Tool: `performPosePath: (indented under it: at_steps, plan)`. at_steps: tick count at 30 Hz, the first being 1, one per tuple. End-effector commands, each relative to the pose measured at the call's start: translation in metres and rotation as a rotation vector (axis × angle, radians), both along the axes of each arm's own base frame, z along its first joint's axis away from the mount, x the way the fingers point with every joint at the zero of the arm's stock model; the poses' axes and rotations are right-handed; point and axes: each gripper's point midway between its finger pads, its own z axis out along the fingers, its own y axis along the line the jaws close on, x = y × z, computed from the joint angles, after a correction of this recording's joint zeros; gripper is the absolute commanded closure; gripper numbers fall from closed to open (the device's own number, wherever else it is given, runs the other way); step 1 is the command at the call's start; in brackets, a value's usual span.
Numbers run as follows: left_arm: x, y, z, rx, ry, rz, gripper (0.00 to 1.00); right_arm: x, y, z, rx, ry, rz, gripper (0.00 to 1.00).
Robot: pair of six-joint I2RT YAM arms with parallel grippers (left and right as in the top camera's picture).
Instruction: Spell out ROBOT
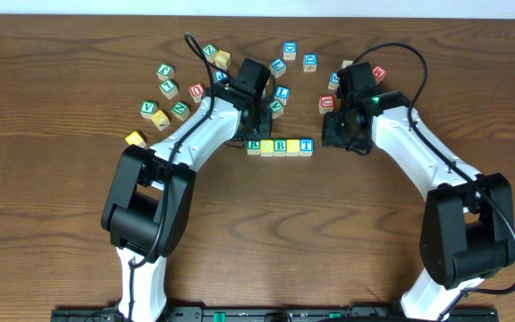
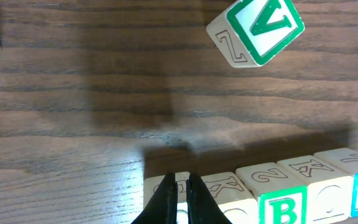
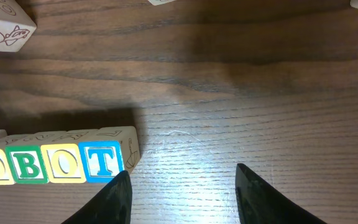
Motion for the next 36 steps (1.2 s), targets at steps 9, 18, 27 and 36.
performPosePath:
  at_steps: [9,18,27,36]
  plan:
    - [0.002,0.008,-0.008,0.049,-0.006,0.017,0.92,0.0,-0.004,0.003,-0.012,-0.011,-0.002,0.51]
    - [-0.004,0.01,-0.015,0.057,0.011,0.017,0.92,0.001,-0.004,0.004,-0.012,-0.012,-0.002,0.51]
    - [-0.005,0.011,-0.015,0.058,0.015,0.017,0.92,0.001,-0.004,0.004,-0.014,-0.012,-0.003,0.51]
    - [-0.009,0.012,-0.016,0.067,0.033,0.014,0.92,0.001,-0.004,0.004,-0.014,-0.013,-0.003,0.51]
